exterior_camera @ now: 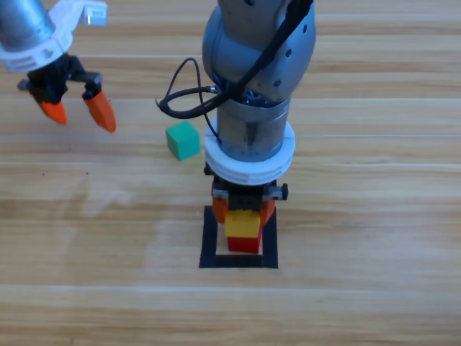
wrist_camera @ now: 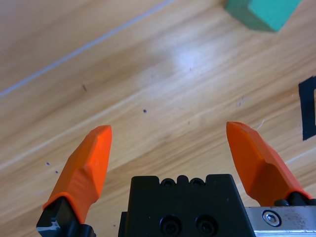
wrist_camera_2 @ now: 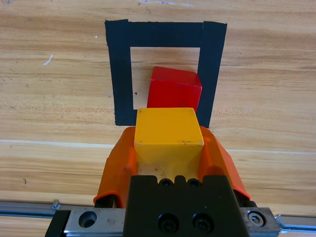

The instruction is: Stack the blocks in the rectangular block: red at the bottom, yellow in the middle, green on top

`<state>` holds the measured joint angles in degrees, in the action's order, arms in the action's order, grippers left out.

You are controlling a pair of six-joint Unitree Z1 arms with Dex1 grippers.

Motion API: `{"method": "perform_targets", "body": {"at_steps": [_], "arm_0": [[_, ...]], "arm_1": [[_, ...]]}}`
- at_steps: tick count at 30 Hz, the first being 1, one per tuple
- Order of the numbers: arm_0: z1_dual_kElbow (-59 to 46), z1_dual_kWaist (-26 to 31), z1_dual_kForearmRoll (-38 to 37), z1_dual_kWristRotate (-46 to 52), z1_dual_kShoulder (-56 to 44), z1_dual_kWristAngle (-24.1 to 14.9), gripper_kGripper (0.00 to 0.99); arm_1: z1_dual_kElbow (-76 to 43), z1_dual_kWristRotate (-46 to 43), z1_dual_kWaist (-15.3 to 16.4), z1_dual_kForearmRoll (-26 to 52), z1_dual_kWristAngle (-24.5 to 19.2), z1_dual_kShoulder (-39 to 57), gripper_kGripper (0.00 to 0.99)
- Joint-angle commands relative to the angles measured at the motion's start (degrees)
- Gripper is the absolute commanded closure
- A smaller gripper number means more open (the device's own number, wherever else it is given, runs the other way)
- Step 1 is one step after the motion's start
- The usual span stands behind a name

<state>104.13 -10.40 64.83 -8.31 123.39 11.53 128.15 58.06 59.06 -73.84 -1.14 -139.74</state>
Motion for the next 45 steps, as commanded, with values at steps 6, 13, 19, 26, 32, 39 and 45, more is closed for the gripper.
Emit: {"method": "perform_targets", "body": {"at_steps": [6, 13, 19, 26, 32, 39, 45], "arm_0": [[7.31, 1.26, 4.25, -0.39, 4.14, -1.60, 0.000], [7.58, 1.44, 4.86, -0.66, 4.14, -1.52, 0.000], [9.42, 1.35, 6.62, -3.03, 2.11, 0.51, 0.000], [9.51, -0.93, 6.62, -2.42, 1.67, 0.77, 0.000], [9.60, -2.95, 6.27, -1.54, 1.94, 0.86, 0.000], [10.48, -3.48, 6.27, -0.39, 1.94, 0.95, 0.000], [10.48, -3.57, 6.18, -0.22, 2.47, 0.86, 0.000]], "arm_1": [[1.84, 1.88, 0.71, -1.13, -0.88, -4.05, 0.972], [1.93, 1.79, -0.17, -1.22, -0.70, -4.58, 0.972], [2.11, 1.44, -1.23, -1.22, -0.35, -4.93, 0.972], [3.25, 1.17, -2.11, -2.19, -0.17, -4.84, 0.972], [3.51, 0.91, -2.81, -2.54, -0.17, -4.93, 0.972], [3.43, 0.47, -4.13, -2.89, -0.09, -5.28, 0.972], [3.51, 0.21, -4.39, -2.98, 0.18, -5.37, 0.972]]}}
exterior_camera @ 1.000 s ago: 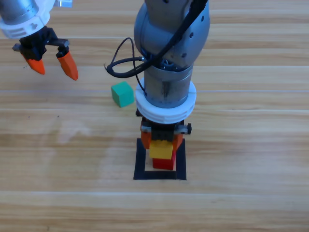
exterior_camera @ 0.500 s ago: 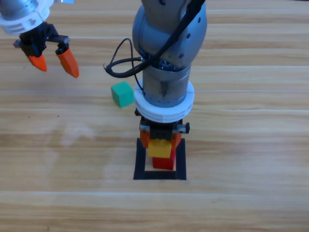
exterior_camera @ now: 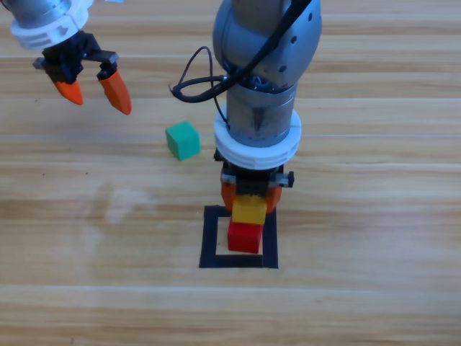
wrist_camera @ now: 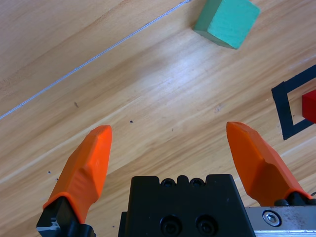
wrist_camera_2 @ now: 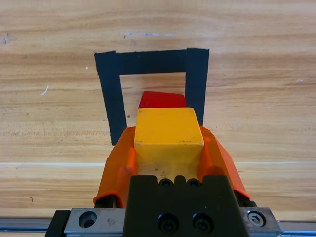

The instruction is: Stack the blocks in the rectangular block: red at the bottom, yellow in the middle, green on top

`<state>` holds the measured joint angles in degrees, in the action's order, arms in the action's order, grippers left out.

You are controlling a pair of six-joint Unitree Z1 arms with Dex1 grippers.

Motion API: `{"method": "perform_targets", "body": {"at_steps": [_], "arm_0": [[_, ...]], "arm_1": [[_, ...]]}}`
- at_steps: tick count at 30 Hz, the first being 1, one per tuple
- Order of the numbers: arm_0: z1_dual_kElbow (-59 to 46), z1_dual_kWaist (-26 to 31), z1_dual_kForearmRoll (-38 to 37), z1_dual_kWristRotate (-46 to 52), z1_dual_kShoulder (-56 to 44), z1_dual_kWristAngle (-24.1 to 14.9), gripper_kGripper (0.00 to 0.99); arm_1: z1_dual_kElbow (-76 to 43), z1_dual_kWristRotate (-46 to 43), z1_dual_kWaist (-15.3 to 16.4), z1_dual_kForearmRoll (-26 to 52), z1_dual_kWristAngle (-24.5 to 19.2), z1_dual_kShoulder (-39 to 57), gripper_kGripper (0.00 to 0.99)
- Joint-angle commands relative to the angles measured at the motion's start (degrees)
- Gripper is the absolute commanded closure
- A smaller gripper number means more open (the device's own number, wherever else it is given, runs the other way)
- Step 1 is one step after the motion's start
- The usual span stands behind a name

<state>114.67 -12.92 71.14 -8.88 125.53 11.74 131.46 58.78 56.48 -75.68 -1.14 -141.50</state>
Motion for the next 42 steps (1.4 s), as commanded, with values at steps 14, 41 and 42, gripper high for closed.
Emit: {"method": "perform_targets", "body": {"at_steps": [14, 41, 42], "arm_0": [[-0.06, -1.05, -0.48, 0.36, 2.18, 0.75, 0.000], [-0.15, -0.87, -0.39, -0.17, 2.53, 0.83, 0.000], [-0.15, -0.87, -0.39, -0.17, 2.53, 0.83, 0.000]], "arm_1": [[0.90, -1.04, -1.81, -1.14, 1.58, -4.40, 0.972], [1.52, -1.92, -1.55, -1.23, 2.28, -6.42, 0.970], [1.60, -2.00, -1.55, -1.23, 2.28, -6.51, 0.970]]}}
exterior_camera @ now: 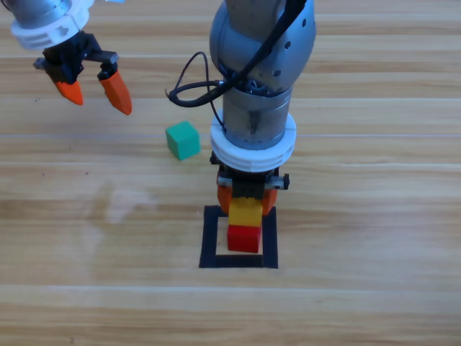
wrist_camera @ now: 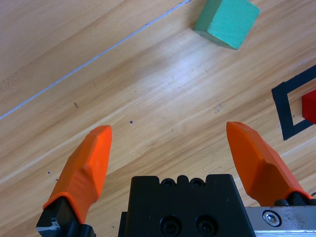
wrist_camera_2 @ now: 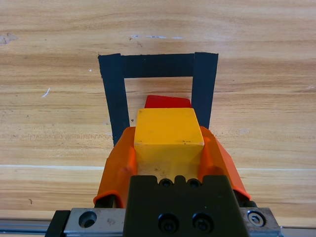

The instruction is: Stack the blocks in the rectangular block: red at the bottom, yellow in the middle, green on top

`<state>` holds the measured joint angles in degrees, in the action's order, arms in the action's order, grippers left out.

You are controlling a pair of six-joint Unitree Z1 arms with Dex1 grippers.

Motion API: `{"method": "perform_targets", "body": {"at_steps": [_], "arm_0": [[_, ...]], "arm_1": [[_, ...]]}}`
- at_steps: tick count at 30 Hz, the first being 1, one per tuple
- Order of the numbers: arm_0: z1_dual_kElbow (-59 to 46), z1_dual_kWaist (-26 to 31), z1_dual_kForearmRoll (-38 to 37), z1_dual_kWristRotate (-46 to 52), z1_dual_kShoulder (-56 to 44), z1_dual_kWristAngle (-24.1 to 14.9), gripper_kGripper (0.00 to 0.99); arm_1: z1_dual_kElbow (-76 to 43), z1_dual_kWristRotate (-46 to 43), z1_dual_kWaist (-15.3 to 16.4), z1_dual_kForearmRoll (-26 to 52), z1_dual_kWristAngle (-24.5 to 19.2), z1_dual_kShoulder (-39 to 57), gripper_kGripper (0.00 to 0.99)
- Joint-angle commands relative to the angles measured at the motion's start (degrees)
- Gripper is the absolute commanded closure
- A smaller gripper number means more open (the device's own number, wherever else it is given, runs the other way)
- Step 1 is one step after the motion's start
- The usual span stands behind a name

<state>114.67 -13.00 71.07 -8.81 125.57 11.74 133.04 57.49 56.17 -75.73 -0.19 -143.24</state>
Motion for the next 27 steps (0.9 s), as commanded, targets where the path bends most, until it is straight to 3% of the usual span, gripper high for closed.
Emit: {"method": "perform_targets", "body": {"at_steps": [1, 3, 4, 5, 6, 7, 10, 17, 22, 27], "arm_0": [[-0.15, -0.80, -0.41, -0.24, 2.49, 0.83, 0.000], [-0.15, -0.80, -0.41, -0.24, 2.58, 0.92, 0.000], [-0.15, -0.80, -0.41, -0.24, 2.67, 0.92, 0.000], [-0.15, -0.71, -0.41, -0.24, 2.67, 0.92, 0.000], [-0.15, -0.71, -0.41, -0.33, 2.75, 0.92, 0.000], [-0.15, -0.71, -0.41, -0.33, 2.75, 1.00, 0.000], [-0.06, -0.71, -0.41, -0.42, 2.75, 1.09, 0.000], [0.21, -0.54, -0.41, -0.24, 2.93, 1.36, 0.000], [4.69, -0.63, -0.23, 1.25, 4.07, 1.18, 0.000], [17.43, -3.44, 3.55, 2.40, 11.02, 0.39, 0.000]], "arm_1": [[0.11, -0.97, -1.15, -1.18, 1.43, -4.85, 0.969], [0.38, -1.32, -1.15, -1.18, 1.78, -4.85, 0.942], [0.73, -1.32, -0.98, -1.18, 2.13, -4.94, 0.823], [0.99, -1.41, -0.71, -1.27, 2.13, -4.94, 0.588], [1.69, -1.41, -0.45, -1.71, 2.13, -4.85, 0.272], [3.01, -1.50, -0.01, -2.50, 2.13, -4.94, 0.071], [4.59, -2.29, 1.13, -3.38, 2.04, -4.68, 0.007], [5.21, -4.75, 1.31, -3.90, 1.25, -0.72, 0.000], [3.98, -9.41, 1.31, -4.17, -2.71, 10.26, 0.000], [1.08, -17.94, 0.43, -4.08, -7.10, 24.15, 0.001]]}}
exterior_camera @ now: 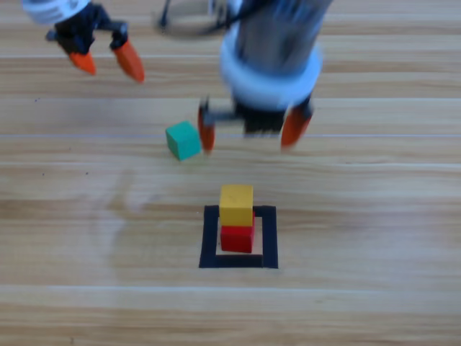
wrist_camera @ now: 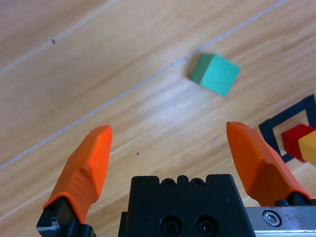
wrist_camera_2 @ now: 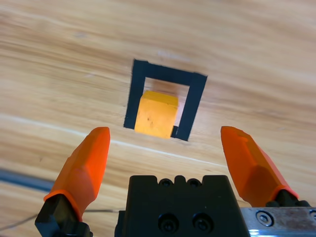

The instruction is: Stack the blocks in the rectangular block: red at the bottom, yellow in the middle, green on top

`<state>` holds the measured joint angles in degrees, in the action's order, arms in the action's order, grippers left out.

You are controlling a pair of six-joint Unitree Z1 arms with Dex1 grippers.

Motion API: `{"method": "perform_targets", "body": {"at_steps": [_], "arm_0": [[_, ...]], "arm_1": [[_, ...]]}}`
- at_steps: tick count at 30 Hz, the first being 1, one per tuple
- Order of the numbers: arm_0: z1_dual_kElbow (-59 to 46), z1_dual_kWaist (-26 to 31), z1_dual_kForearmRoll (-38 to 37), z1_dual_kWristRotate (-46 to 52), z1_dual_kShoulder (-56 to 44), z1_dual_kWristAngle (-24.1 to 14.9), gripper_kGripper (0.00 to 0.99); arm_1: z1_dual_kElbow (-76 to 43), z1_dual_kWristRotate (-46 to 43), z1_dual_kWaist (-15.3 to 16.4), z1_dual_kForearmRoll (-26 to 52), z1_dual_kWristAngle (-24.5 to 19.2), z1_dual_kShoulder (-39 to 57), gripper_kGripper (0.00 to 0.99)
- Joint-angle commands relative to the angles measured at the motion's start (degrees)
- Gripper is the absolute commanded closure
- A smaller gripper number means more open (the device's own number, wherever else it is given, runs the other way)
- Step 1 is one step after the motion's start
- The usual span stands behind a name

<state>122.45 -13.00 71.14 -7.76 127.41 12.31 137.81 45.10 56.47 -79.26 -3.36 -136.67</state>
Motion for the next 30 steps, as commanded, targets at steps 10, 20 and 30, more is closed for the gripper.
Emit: {"method": "perform_targets", "body": {"at_steps": [10, 20, 30], "arm_0": [[13.08, -15.65, 3.75, 2.83, 17.70, -6.86, 0.037], [12.64, -17.94, 4.27, 2.22, 18.84, -9.76, 0.040], [12.81, -17.32, 4.27, 4.06, 20.51, -13.01, 0.042]], "arm_1": [[-25.04, -35.70, -12.52, 7.98, 0.46, 29.00, 0.000], [-65.38, -56.44, -19.29, 44.72, 27.53, 42.27, 0.001], [-71.80, -59.17, -19.29, 48.68, 23.67, 45.87, 0.000]]}}
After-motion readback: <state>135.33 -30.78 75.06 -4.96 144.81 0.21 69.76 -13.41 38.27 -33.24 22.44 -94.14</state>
